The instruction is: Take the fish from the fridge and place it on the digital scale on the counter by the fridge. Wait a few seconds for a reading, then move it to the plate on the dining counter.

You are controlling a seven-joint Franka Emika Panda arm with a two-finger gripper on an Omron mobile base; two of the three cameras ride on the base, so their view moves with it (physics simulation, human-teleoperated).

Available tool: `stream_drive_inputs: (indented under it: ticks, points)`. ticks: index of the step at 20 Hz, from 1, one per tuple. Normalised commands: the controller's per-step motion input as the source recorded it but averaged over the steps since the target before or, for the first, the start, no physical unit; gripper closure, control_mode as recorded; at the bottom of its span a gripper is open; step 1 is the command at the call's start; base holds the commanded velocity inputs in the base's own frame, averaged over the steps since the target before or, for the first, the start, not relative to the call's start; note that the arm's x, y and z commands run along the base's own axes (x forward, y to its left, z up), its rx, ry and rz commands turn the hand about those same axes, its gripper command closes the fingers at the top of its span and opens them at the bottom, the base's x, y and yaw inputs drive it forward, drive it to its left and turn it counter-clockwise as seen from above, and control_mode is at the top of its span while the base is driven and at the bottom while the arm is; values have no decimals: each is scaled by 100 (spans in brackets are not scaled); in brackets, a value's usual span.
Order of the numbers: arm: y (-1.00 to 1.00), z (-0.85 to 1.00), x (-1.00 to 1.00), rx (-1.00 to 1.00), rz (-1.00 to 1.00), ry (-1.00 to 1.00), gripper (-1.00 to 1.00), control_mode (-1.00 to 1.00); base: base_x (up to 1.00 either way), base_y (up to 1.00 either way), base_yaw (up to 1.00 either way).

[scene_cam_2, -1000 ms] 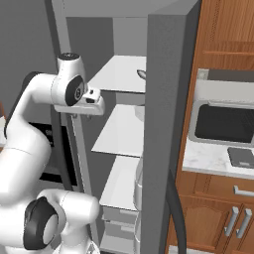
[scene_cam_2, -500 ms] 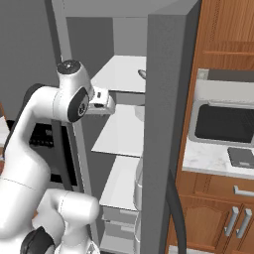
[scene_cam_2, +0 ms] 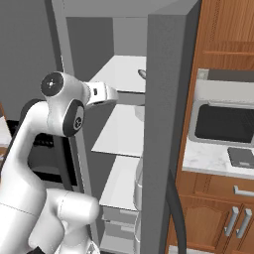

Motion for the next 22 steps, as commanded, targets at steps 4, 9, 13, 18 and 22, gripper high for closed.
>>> stream_drive_inputs:
  ticks: [4,9,13,18,22]
  points:
    - [-26,68,0,-11,0,-14,-100,-100,0,0,0]
    - [-23,46,11,-2,0,-2,-100,-100,0,0,0]
    - [-25,21,46,1,0,0,-100,-100,0,0,0]
    - [-25,3,68,7,0,2,-100,-100,0,0,0]
    - [-21,-1,87,3,0,4,-100,-100,0,0,0]
